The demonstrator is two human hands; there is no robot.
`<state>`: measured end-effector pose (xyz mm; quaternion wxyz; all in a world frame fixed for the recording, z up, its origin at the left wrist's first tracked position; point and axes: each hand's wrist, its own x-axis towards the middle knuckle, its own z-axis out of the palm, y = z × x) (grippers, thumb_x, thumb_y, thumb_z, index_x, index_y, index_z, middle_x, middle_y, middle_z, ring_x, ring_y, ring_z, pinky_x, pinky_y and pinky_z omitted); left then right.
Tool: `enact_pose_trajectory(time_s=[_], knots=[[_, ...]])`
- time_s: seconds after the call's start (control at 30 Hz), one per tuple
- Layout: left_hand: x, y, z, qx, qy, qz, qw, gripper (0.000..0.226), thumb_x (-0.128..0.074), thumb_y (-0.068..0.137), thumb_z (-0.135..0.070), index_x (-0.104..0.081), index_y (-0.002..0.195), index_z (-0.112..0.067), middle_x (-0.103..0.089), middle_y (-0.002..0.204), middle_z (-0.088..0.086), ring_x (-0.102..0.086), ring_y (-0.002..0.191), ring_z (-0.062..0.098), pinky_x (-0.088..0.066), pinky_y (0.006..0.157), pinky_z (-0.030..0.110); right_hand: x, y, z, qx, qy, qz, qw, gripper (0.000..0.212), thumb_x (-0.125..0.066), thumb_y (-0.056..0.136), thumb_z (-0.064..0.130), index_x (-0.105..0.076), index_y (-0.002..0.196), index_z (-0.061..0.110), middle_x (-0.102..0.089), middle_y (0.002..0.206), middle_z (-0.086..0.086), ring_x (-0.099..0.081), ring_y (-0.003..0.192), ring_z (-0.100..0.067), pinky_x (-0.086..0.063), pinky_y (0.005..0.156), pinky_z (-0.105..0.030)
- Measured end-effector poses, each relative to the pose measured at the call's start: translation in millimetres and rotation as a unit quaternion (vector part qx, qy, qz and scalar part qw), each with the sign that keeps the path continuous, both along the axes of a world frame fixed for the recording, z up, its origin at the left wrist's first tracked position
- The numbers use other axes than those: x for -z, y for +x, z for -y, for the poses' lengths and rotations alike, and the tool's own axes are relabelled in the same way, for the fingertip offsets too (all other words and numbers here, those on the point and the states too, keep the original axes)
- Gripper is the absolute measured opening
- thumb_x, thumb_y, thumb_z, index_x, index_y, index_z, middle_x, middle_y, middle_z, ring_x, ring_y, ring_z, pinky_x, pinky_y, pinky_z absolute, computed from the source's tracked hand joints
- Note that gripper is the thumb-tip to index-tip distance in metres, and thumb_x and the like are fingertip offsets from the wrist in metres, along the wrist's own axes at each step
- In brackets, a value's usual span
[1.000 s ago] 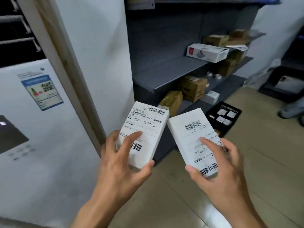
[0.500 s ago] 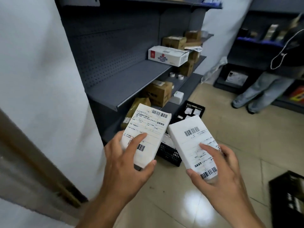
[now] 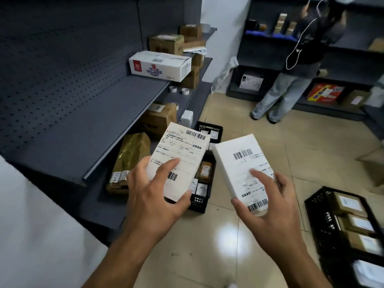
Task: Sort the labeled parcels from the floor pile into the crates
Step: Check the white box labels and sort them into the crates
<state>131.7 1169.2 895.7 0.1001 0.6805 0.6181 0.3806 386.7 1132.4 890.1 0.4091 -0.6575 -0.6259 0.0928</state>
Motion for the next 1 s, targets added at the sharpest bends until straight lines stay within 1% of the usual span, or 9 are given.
enact_pose_trajectory(time_s=[0.07, 0.17, 0.37, 0.5, 0.6, 0.67, 0.77, 0.83, 1.0], knots=[[6, 13, -30, -0.01, -0.001, -0.024, 1.0, 0.071, -0.07, 0.065, -0.06, -0.057, 0.133, -0.044, -0.036, 0.142, 0.0, -0.036, 0.125, 0.025, -0.043, 0.1, 0.041, 6, 16, -30, 0.012, 0.003, 0.002, 1.0, 0.073, -0.085, 0.068, 0.042, -0.055, 0.135, 0.043, -0.03, 0.138, 0.01, -0.038, 0.133, -0.022, -0.039, 0.103, -0.036], [14, 40, -76, -0.026, -0.013, -0.039, 0.999, 0.072, -0.059, 0.063, -0.066, -0.056, 0.132, -0.045, -0.038, 0.14, 0.001, -0.04, 0.124, 0.028, -0.046, 0.101, 0.048, 18, 38, -79, 0.011, 0.0, 0.003, 1.0, 0.075, -0.088, 0.068, 0.034, -0.055, 0.135, 0.04, -0.032, 0.142, 0.002, -0.037, 0.132, -0.027, -0.04, 0.104, -0.039], [21, 101, -162, -0.072, -0.031, -0.053, 0.995, 0.073, -0.055, 0.063, -0.069, -0.056, 0.133, -0.046, -0.039, 0.14, 0.001, -0.04, 0.123, 0.027, -0.042, 0.102, 0.044, 31, 95, -191, -0.024, -0.022, -0.013, 0.999, 0.074, -0.084, 0.069, 0.043, -0.05, 0.135, 0.044, -0.032, 0.146, -0.001, -0.036, 0.136, -0.027, -0.047, 0.104, -0.046], [27, 115, -214, -0.142, -0.058, -0.036, 0.988, 0.075, -0.055, 0.065, -0.071, -0.05, 0.136, -0.049, -0.036, 0.142, 0.0, -0.038, 0.125, 0.026, -0.044, 0.101, 0.045, 24, 133, -266, -0.055, -0.024, -0.066, 0.996, 0.073, -0.08, 0.07, 0.047, -0.051, 0.137, 0.043, -0.038, 0.142, -0.003, -0.04, 0.127, -0.013, -0.042, 0.095, -0.032], [35, 122, -245, -0.169, -0.069, -0.044, 0.982, 0.075, -0.059, 0.069, -0.068, -0.045, 0.141, -0.051, -0.033, 0.144, 0.001, -0.036, 0.125, 0.027, -0.043, 0.104, 0.046, 21, 149, -310, -0.077, -0.015, -0.083, 0.993, 0.073, -0.083, 0.072, 0.035, -0.052, 0.138, 0.039, -0.041, 0.139, -0.004, -0.035, 0.119, 0.0, -0.036, 0.09, -0.022], [41, 128, -262, -0.18, -0.088, -0.055, 0.978, 0.078, -0.054, 0.071, -0.071, -0.038, 0.144, -0.054, -0.03, 0.147, 0.001, -0.033, 0.127, 0.025, -0.042, 0.103, 0.046, 29, 153, -332, -0.085, -0.015, -0.089, 0.992, 0.071, -0.084, 0.073, 0.033, -0.052, 0.137, 0.039, -0.042, 0.139, -0.004, -0.035, 0.12, 0.0, -0.041, 0.092, -0.022], [54, 130, -292, -0.191, -0.122, -0.059, 0.972, 0.08, -0.044, 0.071, -0.076, -0.031, 0.147, -0.057, -0.025, 0.149, -0.001, -0.029, 0.13, 0.023, -0.041, 0.102, 0.045, 49, 149, -371, -0.089, -0.051, -0.088, 0.991, 0.07, -0.076, 0.07, 0.057, -0.05, 0.135, 0.046, -0.045, 0.138, -0.002, -0.04, 0.128, -0.018, -0.046, 0.096, -0.04], [67, 128, -314, -0.185, -0.136, -0.058, 0.971, 0.08, -0.044, 0.071, -0.076, -0.03, 0.147, -0.056, -0.027, 0.148, 0.0, -0.03, 0.131, 0.024, -0.041, 0.104, 0.047, 64, 139, -395, -0.09, -0.071, -0.072, 0.991, 0.076, -0.064, 0.067, 0.067, -0.049, 0.137, 0.044, -0.046, 0.137, 0.001, -0.04, 0.127, -0.023, -0.045, 0.098, -0.044], [107, 126, -395, -0.161, -0.139, -0.008, 0.977, 0.074, -0.064, 0.074, -0.062, -0.044, 0.145, -0.051, -0.036, 0.146, 0.007, -0.033, 0.128, 0.029, -0.041, 0.103, 0.046, 85, 107, -451, -0.118, -0.109, -0.028, 0.987, 0.082, -0.064, 0.07, 0.069, -0.042, 0.146, 0.046, -0.039, 0.143, 0.004, -0.035, 0.129, -0.017, -0.037, 0.099, -0.033]])
